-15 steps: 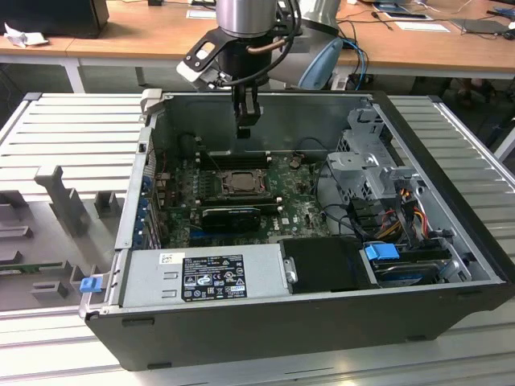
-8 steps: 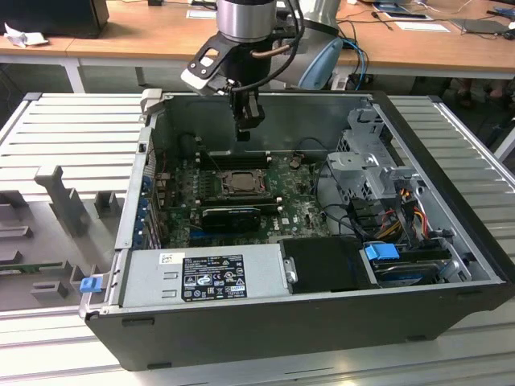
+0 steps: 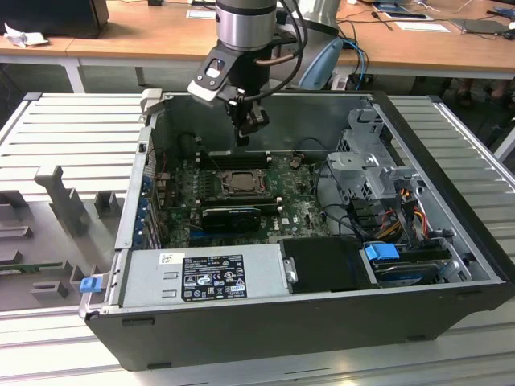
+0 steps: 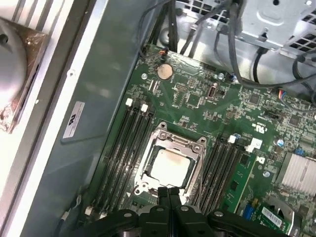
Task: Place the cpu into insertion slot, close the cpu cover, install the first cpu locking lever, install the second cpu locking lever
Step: 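Install the first cpu locking lever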
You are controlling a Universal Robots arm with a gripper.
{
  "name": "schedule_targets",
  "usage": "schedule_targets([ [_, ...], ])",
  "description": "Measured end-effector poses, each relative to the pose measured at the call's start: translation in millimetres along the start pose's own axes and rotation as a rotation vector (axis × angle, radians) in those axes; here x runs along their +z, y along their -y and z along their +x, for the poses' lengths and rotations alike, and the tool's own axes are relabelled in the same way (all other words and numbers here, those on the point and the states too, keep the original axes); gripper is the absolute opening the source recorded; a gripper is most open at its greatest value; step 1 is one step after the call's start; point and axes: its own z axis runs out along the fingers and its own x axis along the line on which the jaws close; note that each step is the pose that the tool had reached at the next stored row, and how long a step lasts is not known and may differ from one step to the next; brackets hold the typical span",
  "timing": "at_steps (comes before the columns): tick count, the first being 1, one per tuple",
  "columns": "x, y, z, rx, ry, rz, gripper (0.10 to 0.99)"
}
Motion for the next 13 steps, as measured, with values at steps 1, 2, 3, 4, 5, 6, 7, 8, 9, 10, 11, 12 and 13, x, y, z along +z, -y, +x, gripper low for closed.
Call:
schedule_targets([
  [1,0.1,0.0,0.0,-0.016,-0.0005,0.001,0.106],
  [2,0.2,0.0,0.0,-0.032,-0.001,0.001,0.106],
  [3,0.3,0.0,0.0,-0.045,-0.0014,0.001,0.106],
  [4,0.3,0.0,0.0,-0.069,-0.002,0.002,0.106],
  [5,0.4,0.0,0.0,-0.087,-0.0026,0.003,0.106],
  [6,0.4,0.0,0.0,-0.106,-0.0031,0.003,0.106],
  [7,0.4,0.0,0.0,-0.121,-0.0035,0.004,0.106],
  [8,0.4,0.0,0.0,-0.137,-0.004,0.005,0.106],
  [9,0.4,0.0,0.0,-0.154,-0.0045,0.005,0.106],
  [10,0.5,0.0,0.0,-0.169,-0.0049,0.006,0.106],
  [11,0.5,0.0,0.0,-0.197,-0.0057,0.007,0.106],
  [12,0.5,0.0,0.0,-0.221,-0.0064,0.007,0.106],
  [13,0.5,0.0,0.0,-0.238,-0.0069,0.008,0.106],
])
